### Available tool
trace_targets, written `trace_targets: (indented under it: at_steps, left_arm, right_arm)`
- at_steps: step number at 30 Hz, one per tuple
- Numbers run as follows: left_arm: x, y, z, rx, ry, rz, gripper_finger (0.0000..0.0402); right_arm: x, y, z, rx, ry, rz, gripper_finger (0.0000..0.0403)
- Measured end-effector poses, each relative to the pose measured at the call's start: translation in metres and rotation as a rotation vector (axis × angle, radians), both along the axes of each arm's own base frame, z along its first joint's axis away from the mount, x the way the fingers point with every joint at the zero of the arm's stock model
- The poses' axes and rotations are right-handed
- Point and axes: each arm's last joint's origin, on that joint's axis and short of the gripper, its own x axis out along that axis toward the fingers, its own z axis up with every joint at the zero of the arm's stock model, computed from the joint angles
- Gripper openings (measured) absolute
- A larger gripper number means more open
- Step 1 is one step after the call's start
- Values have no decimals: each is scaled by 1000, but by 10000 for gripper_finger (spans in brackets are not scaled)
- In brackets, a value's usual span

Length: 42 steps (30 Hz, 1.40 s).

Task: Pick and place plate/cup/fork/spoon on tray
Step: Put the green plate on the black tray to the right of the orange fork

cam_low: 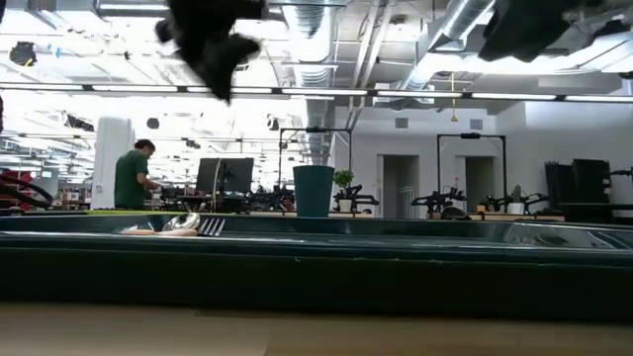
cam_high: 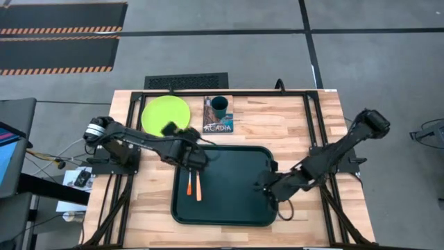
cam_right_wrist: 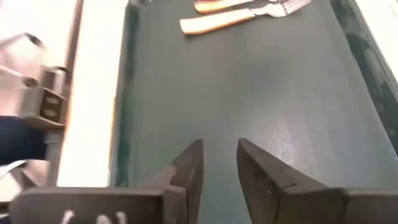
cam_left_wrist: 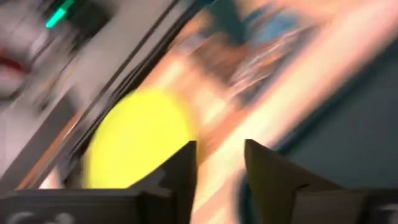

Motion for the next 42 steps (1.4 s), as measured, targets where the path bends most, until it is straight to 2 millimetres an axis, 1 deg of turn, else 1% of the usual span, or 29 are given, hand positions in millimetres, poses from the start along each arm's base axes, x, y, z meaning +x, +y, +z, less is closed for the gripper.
trace_targets:
  at_steps: [3, 6, 9, 13, 15, 18, 20, 23, 27, 29, 32, 35, 37, 40, 42]
  left_arm:
    - [-16, 19, -19, 8, -15, 199, 160]
    - [-36, 35, -32, -30, -135, 329, 183]
    - [-59, 43, -44, -62, -345, 426, 196]
    - [-92, 50, -57, -96, -713, 571, 199]
    - [-105, 52, -64, -110, -879, 629, 199]
    - [-120, 53, -78, -137, -1034, 672, 199]
    - [-123, 53, -90, -166, -1121, 699, 199]
    - [-129, 54, -111, -203, -1207, 754, 199]
    - [-138, 53, -131, -242, -1261, 846, 199]
    - [-139, 50, -135, -269, -1289, 876, 199]
    - [-137, 47, -134, -289, -1316, 865, 199]
    - [-137, 43, -135, -348, -1275, 860, 199]
    - [-136, 41, -138, -386, -1272, 896, 199]
    - [-136, 41, -138, -367, -1399, 966, 199]
    - [-135, 42, -140, -362, -1433, 1009, 199]
  right_arm:
    - [-8, 0, 13, 27, -40, 16, 144]
    - [-15, 1, 20, 41, -63, 31, 158]
    - [-17, 3, 22, 47, -71, 43, 166]
    - [-19, 9, 20, 43, -64, 61, 171]
    - [-18, 11, 16, 33, -50, 67, 170]
    - [-16, 13, 12, 29, -44, 66, 167]
    - [-14, 14, 10, 24, -34, 62, 165]
    - [-12, 15, 6, 18, -25, 57, 162]
    - [-10, 16, 2, 11, -14, 58, 163]
    - [-10, 17, 2, 12, -15, 59, 164]
    - [-10, 17, 2, 13, -17, 59, 164]
    - [-10, 16, 3, 14, -20, 58, 161]
    - [-11, 16, 3, 13, -20, 60, 160]
    - [-10, 16, 3, 0, -24, 66, 158]
    - [-10, 16, 3, -7, -29, 62, 158]
